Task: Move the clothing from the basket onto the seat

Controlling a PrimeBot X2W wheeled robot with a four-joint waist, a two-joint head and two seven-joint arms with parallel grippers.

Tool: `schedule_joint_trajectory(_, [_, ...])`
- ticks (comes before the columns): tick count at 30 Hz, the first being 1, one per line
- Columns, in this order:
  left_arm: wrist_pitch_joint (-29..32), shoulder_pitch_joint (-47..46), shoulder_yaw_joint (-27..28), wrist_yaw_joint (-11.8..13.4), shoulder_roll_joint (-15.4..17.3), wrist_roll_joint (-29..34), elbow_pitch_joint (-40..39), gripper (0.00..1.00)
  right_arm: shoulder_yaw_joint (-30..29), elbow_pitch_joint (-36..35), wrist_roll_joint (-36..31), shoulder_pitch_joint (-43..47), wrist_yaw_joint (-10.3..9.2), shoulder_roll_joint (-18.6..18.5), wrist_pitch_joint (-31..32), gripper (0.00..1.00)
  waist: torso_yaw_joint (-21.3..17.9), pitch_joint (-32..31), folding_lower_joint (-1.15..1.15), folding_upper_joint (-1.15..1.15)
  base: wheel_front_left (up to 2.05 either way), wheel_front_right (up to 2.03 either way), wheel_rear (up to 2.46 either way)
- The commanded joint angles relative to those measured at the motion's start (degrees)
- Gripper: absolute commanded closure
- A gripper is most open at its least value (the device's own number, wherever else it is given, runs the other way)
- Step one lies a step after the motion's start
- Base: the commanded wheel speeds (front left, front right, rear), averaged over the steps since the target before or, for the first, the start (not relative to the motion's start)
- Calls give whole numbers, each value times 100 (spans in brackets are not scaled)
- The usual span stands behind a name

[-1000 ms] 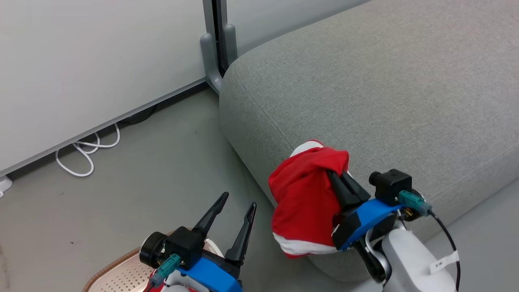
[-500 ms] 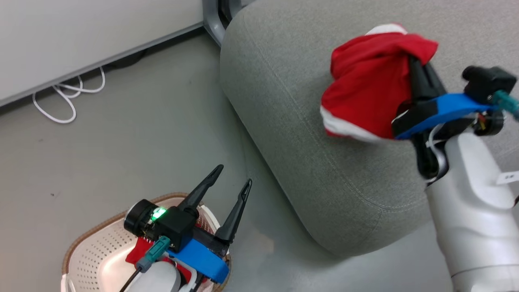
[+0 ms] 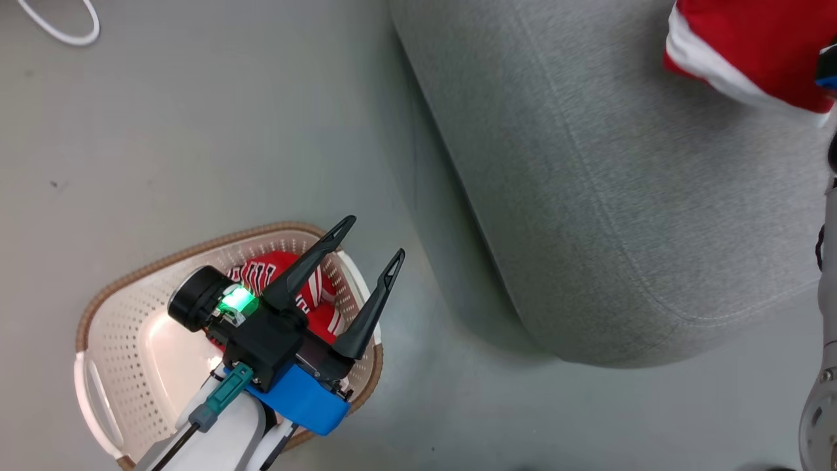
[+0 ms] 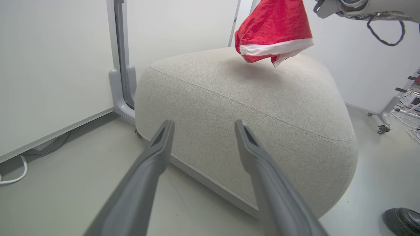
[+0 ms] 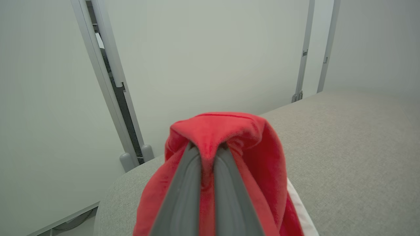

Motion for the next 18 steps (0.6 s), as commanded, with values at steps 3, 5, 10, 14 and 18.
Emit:
schedule_joint_trajectory(3, [19, -120, -20, 21, 116, 78, -200, 0, -173, 139, -97, -131, 4, -55, -41, 100, 136, 412, -1, 0, 0, 0, 0])
schedule_joint_trajectory(5, [9, -100, -33, 24, 155, 110, -269, 0, -199, 302, -143, -118, 4, -92, -45, 100, 134, 455, -1, 0, 0, 0, 0])
schedule_joint_trajectory(10, [-17, -20, -59, 29, 205, 127, -384, 0, -300, 519, -248, -1, 4, -117, -50, 100, 131, 501, -1, 0, 0, 0, 0])
schedule_joint_trajectory(14, [-32, -7, -60, 41, 231, 108, -421, 0, -477, 548, -290, 114, 4, -50, -53, 100, 138, 495, -1, 0, 0, 0, 0])
schedule_joint_trajectory(18, [-43, -23, -78, 28, 255, 93, -408, 0, -553, 516, -364, 188, 4, 6, -54, 100, 135, 476, -1, 0, 0, 0, 0])
